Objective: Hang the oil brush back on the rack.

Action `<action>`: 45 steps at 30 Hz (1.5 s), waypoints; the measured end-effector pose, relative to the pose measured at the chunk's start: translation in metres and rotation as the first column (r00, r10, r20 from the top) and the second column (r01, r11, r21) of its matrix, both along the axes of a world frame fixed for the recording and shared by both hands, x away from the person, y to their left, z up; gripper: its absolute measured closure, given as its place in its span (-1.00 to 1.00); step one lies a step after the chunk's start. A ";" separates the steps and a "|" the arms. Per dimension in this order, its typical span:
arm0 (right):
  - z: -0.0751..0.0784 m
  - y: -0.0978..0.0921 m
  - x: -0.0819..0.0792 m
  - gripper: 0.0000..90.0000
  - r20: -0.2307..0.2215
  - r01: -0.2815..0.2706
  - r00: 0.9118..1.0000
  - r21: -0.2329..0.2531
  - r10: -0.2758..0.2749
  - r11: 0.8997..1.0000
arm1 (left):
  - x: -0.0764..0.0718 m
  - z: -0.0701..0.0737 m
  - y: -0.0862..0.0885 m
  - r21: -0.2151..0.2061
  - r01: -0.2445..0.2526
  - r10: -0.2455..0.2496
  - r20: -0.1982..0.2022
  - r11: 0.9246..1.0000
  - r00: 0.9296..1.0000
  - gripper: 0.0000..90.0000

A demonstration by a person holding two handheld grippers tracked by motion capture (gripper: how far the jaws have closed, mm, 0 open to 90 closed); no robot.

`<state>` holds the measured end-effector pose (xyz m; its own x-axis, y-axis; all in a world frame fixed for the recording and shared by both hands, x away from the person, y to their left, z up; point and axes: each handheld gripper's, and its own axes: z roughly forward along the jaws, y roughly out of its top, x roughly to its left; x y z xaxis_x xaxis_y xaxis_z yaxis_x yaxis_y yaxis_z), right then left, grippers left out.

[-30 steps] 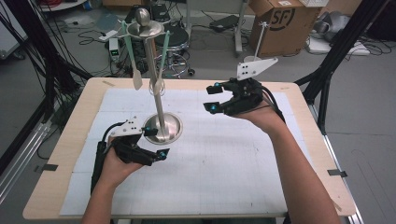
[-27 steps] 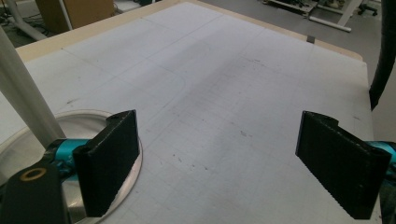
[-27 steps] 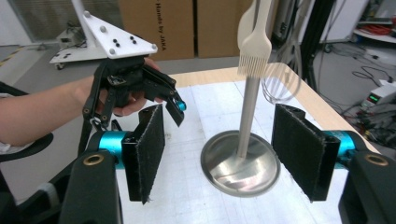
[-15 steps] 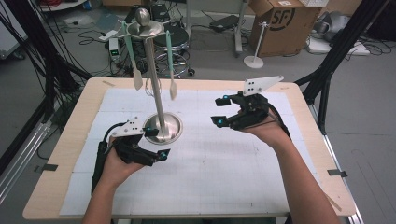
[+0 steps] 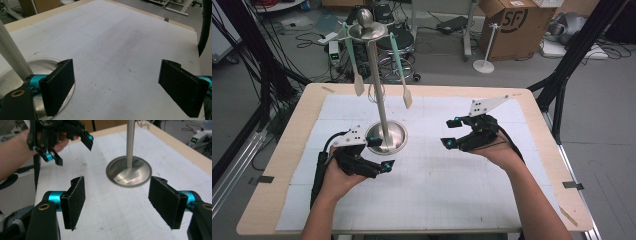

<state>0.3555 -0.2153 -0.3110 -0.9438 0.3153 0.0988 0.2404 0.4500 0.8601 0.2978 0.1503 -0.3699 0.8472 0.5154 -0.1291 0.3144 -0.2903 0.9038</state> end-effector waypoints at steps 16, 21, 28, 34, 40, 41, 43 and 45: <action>-0.025 0.000 -0.013 -0.43 -0.071 0.074 0.994 -0.061 -0.078 0.995 | 0.000 0.000 0.000 0.000 -0.001 0.001 0.000 1.000 1.000 -0.69; -0.034 -0.002 -0.019 -0.47 -0.066 0.114 0.991 -0.074 -0.119 0.991 | -0.001 0.000 0.000 0.000 0.001 -0.001 0.000 1.000 1.000 -0.69; -0.048 -0.010 -0.025 -0.53 -0.082 0.148 0.985 -0.083 -0.155 0.985 | -0.001 -0.001 -0.001 0.005 0.004 -0.004 -0.001 1.000 1.000 -0.69; -0.059 -0.017 -0.030 -0.55 -0.086 0.159 0.983 -0.063 -0.164 0.985 | 0.000 -0.003 -0.002 0.010 0.006 -0.006 -0.004 1.000 1.000 -0.69; -0.069 -0.026 -0.035 -0.58 -0.095 0.179 0.979 -0.042 -0.183 0.983 | -0.001 -0.004 -0.002 0.007 0.007 -0.007 -0.009 1.000 1.000 -0.69; -0.071 -0.029 -0.036 -0.58 -0.097 0.181 0.978 -0.038 -0.184 0.983 | -0.001 -0.004 -0.003 0.008 0.006 -0.006 -0.009 1.000 1.000 -0.69; -0.075 -0.033 -0.037 -0.58 -0.098 0.189 0.977 -0.031 -0.191 0.981 | 0.000 -0.004 -0.003 0.010 0.007 -0.007 -0.010 1.000 1.000 -0.69; -0.078 -0.036 -0.038 -0.59 -0.103 0.195 0.975 -0.032 -0.197 0.980 | 0.000 -0.005 -0.003 0.011 0.009 -0.009 -0.011 1.000 1.000 -0.69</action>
<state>0.3172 -0.2512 -0.3893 -0.8481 0.4962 0.1858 0.4145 0.4030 0.8160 0.2980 0.1470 -0.3746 0.8504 0.5091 -0.1326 0.3214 -0.3031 0.8971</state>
